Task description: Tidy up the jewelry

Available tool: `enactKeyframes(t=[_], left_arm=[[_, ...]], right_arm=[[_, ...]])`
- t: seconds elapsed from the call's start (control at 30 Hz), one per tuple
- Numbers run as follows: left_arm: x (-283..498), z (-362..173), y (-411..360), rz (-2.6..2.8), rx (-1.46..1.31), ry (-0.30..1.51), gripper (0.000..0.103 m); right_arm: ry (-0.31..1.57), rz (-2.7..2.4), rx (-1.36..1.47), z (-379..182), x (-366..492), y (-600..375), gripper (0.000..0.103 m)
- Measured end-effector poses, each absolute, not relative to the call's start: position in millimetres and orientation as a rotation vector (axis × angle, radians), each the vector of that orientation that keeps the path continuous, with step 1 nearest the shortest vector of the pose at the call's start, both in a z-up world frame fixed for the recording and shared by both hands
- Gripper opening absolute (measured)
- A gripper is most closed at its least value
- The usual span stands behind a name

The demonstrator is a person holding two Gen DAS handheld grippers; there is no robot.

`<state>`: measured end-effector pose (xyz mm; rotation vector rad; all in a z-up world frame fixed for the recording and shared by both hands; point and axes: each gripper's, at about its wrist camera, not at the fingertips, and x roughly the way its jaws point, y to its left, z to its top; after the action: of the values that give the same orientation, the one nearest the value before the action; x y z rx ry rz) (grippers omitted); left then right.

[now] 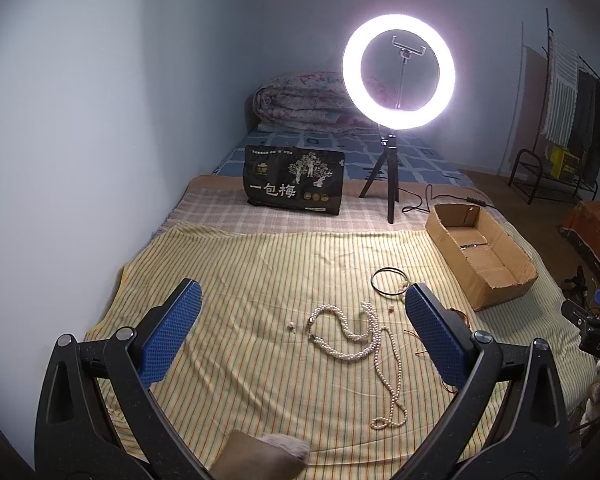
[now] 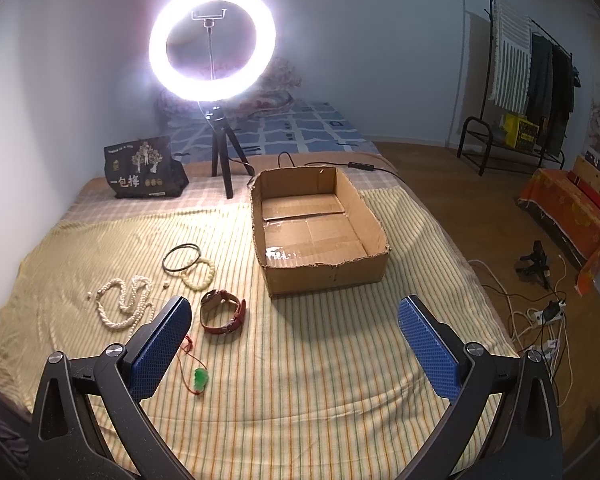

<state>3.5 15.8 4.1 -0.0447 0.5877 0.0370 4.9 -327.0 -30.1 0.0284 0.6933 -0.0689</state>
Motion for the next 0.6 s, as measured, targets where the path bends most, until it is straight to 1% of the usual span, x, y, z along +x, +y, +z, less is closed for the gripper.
enactKeyframes(t=[0.27,0.47,0.5,0.6], left_arm=[[20,-9,37,0.04,-0.087,0.653,0.103],[27,-24,44,0.016,-0.096,0.714,0.103],[27,-26,44,0.007,-0.097,0.721,0.103],[30,-30,40,-0.034,-0.095,0.753,0.097]], right_arm=[[0.736,-0.061,-0.001,-39,11,-327,0.102],[0.829,-0.005,-0.041,-61,18,-321,0.102],[0.849,0.009,-0.052,-66,20,-320,0.102],[0.881,0.054,-0.087,-76,21,-314,0.102]])
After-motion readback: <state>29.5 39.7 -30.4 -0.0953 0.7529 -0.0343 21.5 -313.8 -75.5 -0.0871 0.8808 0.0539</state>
